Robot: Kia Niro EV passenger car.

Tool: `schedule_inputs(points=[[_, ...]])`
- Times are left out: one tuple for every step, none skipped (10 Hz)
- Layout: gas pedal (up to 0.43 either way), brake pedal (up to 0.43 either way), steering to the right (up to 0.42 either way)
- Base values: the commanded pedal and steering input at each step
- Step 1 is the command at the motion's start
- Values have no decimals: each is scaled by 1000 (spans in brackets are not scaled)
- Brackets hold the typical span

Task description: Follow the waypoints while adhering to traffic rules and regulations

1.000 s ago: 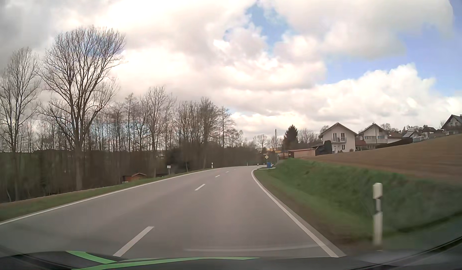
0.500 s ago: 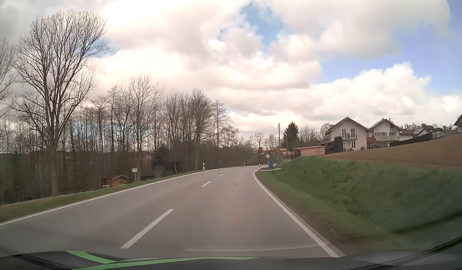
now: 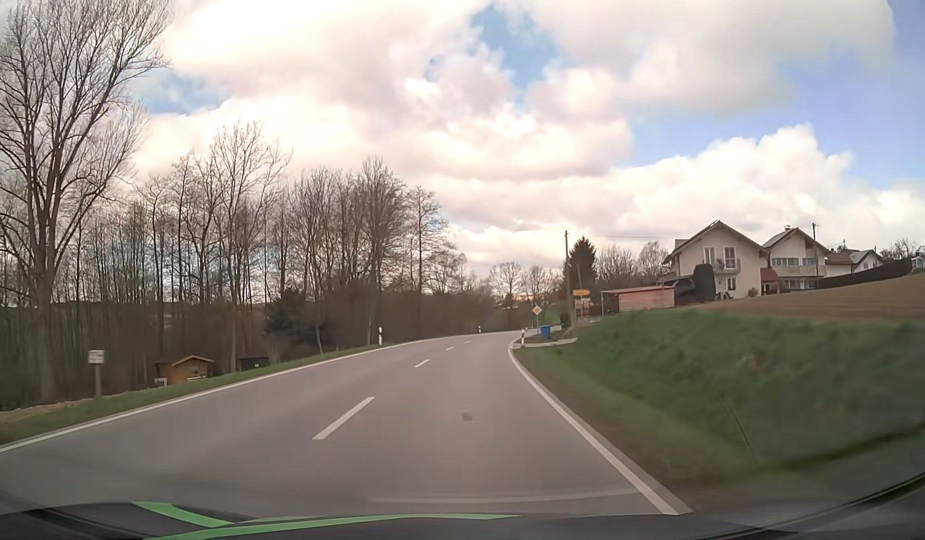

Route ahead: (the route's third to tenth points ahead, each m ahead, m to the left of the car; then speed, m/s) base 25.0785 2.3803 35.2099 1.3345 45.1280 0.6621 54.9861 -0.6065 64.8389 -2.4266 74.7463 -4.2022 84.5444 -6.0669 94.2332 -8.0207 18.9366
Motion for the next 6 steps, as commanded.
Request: schedule_inputs(points=[[87,0,11],[87,0,11],[87,0,11],[87,0,11],[87,0,10],[87,0,10]])
